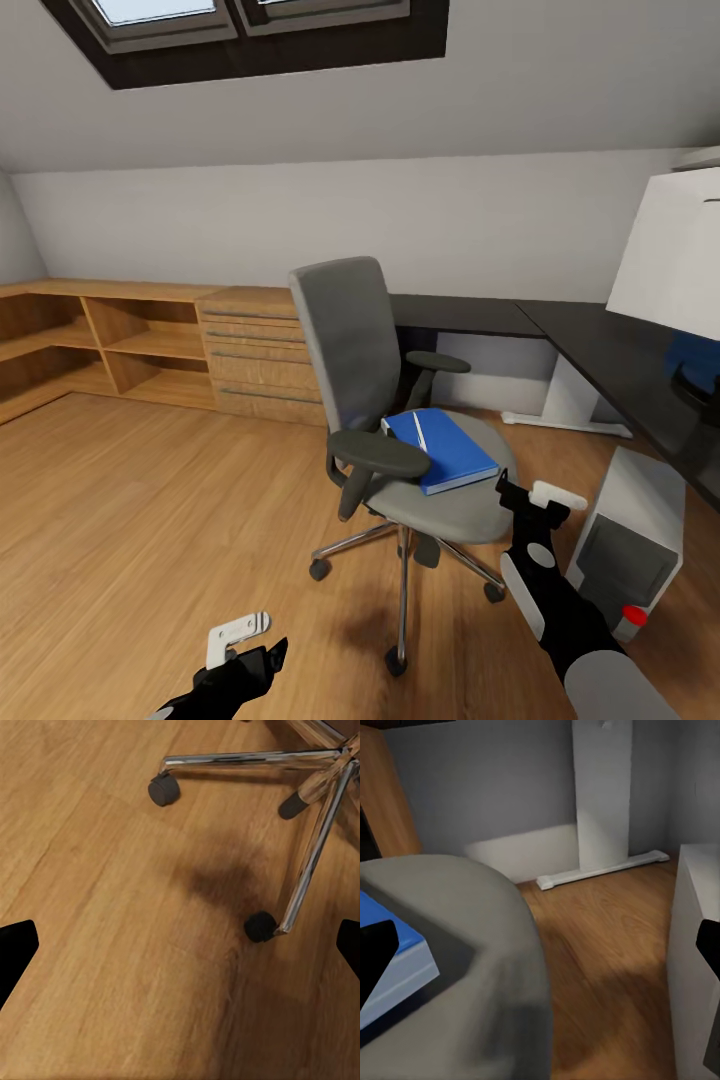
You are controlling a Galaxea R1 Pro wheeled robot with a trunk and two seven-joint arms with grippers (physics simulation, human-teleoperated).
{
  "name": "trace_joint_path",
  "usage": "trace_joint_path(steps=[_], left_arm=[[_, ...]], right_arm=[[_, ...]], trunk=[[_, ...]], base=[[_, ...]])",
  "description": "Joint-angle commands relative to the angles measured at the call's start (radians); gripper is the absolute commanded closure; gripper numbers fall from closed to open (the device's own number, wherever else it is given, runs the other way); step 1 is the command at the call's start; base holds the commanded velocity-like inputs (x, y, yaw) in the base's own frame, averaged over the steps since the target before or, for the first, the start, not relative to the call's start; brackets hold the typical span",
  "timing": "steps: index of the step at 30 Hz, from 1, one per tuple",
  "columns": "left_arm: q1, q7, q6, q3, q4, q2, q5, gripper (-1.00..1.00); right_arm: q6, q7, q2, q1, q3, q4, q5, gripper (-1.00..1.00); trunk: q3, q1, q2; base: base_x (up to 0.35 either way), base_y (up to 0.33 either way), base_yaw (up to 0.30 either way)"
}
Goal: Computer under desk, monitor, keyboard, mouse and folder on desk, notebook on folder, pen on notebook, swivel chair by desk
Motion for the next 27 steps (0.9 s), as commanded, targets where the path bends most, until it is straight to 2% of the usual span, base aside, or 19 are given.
trace_joint_path(steps=[1,21,25,27], left_arm=[[0.0,0.009,0.003,0.0,-0.001,0.0,0.01,-1.0],[0.0,0.009,0.003,0.0,-0.001,0.001,0.01,-1.0],[0.0,0.009,0.003,0.001,-0.001,0.001,0.01,-1.0],[0.0,0.009,0.003,0.007,-0.001,0.001,0.011,-1.0]], right_arm=[[-0.007,-0.002,-0.001,0.0,0.003,0.0,-0.01,-1.0],[-0.008,-0.002,-0.001,0.0,0.002,0.004,-0.011,-1.0],[-0.007,0.008,-0.002,0.0,0.002,0.02,-0.015,-1.0],[-0.002,0.037,-0.006,-0.001,-0.006,0.034,-0.023,-1.0]], trunk=[[-0.001,0.0,0.0],[-0.001,0.0,0.0],[-0.001,0.0,0.0],[-0.001,0.0,0.0]], base=[[0.0,0.0,0.0],[0.0,0.0,0.0],[0.0,0.0,0.0],[0.0,0.0,0.0]])
